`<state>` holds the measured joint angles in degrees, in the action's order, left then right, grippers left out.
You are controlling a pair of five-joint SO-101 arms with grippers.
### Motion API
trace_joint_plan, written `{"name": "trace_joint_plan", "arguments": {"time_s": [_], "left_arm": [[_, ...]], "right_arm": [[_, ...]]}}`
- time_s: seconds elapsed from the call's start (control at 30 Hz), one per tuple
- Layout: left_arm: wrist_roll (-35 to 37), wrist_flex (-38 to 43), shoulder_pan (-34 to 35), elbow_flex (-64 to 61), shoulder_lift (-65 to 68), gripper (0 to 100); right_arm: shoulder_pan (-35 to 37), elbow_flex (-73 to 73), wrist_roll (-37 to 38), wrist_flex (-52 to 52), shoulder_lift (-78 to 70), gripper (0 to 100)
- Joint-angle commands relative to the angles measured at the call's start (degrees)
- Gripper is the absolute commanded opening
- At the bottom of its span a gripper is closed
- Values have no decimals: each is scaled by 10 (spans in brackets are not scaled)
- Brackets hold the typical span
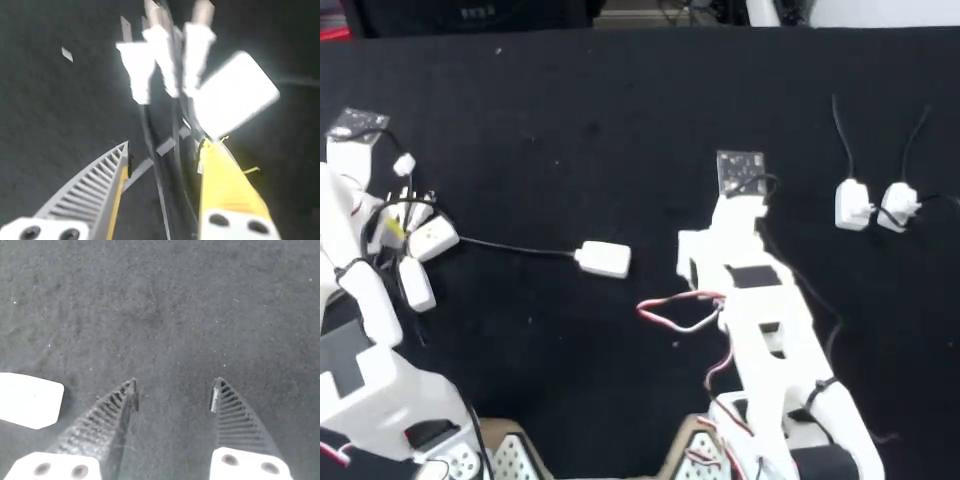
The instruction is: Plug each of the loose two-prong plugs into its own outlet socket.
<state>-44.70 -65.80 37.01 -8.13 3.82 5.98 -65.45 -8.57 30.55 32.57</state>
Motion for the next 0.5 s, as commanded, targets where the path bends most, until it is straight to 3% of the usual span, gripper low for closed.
{"name": "trace_joint_plan", "arguments": {"time_s": [0.0, 0.33, 0.47], "left_arm": [[20, 56, 7, 29, 16, 227], [142, 194, -6, 30, 102, 227], [153, 243, -9, 30, 135, 227]], "right_arm": [[11, -5, -1, -34, 10, 230], [11, -7, -1, -42, 10, 230], [11, -7, -1, -42, 10, 230]]}}
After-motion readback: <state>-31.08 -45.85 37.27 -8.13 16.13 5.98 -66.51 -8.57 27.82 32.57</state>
